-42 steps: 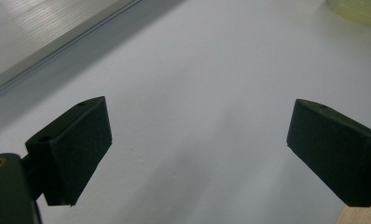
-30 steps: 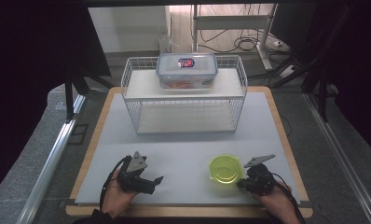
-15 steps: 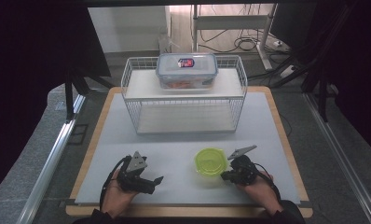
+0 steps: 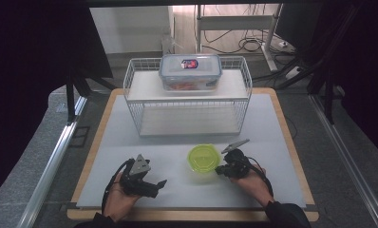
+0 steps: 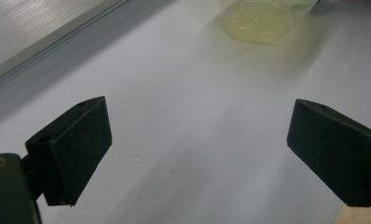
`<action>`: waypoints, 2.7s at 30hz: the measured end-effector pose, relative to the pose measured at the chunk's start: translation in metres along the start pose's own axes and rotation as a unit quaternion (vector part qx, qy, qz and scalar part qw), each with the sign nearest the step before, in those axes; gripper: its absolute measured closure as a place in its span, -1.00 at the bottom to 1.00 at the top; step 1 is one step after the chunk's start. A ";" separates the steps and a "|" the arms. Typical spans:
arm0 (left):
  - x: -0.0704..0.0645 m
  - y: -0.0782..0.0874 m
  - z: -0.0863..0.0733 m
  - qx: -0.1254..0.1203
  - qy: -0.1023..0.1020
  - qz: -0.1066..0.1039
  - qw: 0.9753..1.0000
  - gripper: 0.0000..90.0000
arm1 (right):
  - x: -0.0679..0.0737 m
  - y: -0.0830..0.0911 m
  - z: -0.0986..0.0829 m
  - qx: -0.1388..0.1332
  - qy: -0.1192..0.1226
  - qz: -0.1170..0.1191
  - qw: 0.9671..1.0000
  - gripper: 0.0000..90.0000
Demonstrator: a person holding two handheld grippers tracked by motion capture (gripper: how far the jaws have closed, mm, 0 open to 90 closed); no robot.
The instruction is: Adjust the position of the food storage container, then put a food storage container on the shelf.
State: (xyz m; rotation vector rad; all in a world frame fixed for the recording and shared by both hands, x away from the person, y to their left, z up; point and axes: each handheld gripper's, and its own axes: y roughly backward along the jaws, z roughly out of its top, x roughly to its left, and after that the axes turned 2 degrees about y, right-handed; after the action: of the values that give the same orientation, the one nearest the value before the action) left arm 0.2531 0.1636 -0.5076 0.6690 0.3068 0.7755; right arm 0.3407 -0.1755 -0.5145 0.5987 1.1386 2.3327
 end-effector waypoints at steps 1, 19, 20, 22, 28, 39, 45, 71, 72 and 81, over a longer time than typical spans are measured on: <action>0.000 0.000 0.000 0.000 0.000 0.000 1.000 -0.86 | 0.000 -0.001 0.001 0.001 0.000 0.000 1.000 1.00; 0.000 0.000 -0.001 0.003 -0.005 0.007 1.000 -0.86 | -0.005 -0.002 0.011 -0.019 0.016 -0.023 0.999 0.85; 0.000 0.000 -0.002 0.003 -0.007 0.009 1.000 -0.86 | -0.006 0.000 0.010 -0.023 0.016 -0.027 0.999 0.81; 0.000 0.000 -0.002 0.004 -0.012 0.013 1.000 -0.86 | -0.007 0.004 0.007 -0.033 0.020 -0.037 0.999 0.67; -0.002 -0.002 -0.003 0.011 -0.022 0.018 1.000 -0.86 | -0.010 0.019 0.001 -0.078 0.032 -0.052 0.995 0.22; -0.003 -0.005 -0.005 0.016 -0.026 0.016 0.999 -0.86 | -0.019 0.024 -0.003 -0.108 0.037 -0.060 0.992 -0.51; -0.004 -0.007 -0.005 0.017 -0.028 0.014 0.999 -0.86 | -0.018 0.028 0.000 -0.130 0.040 -0.063 0.989 -0.74; -0.002 -0.004 -0.005 0.015 -0.026 0.019 0.999 -0.86 | -0.017 0.023 0.046 -0.122 -0.023 -0.002 0.992 0.29; -0.002 -0.004 -0.005 0.015 -0.026 0.019 0.999 -0.86 | -0.018 0.020 0.048 -0.122 -0.028 0.005 0.992 0.31; -0.002 -0.004 -0.005 0.015 -0.026 0.018 0.999 -0.86 | -0.023 0.002 0.058 -0.103 -0.062 0.019 0.993 0.66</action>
State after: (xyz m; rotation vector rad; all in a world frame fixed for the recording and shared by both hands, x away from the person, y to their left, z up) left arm 0.2514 0.1618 -0.5141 0.7236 0.2591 0.7877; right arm 0.3921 -0.1548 -0.4847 0.6821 0.8259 2.3707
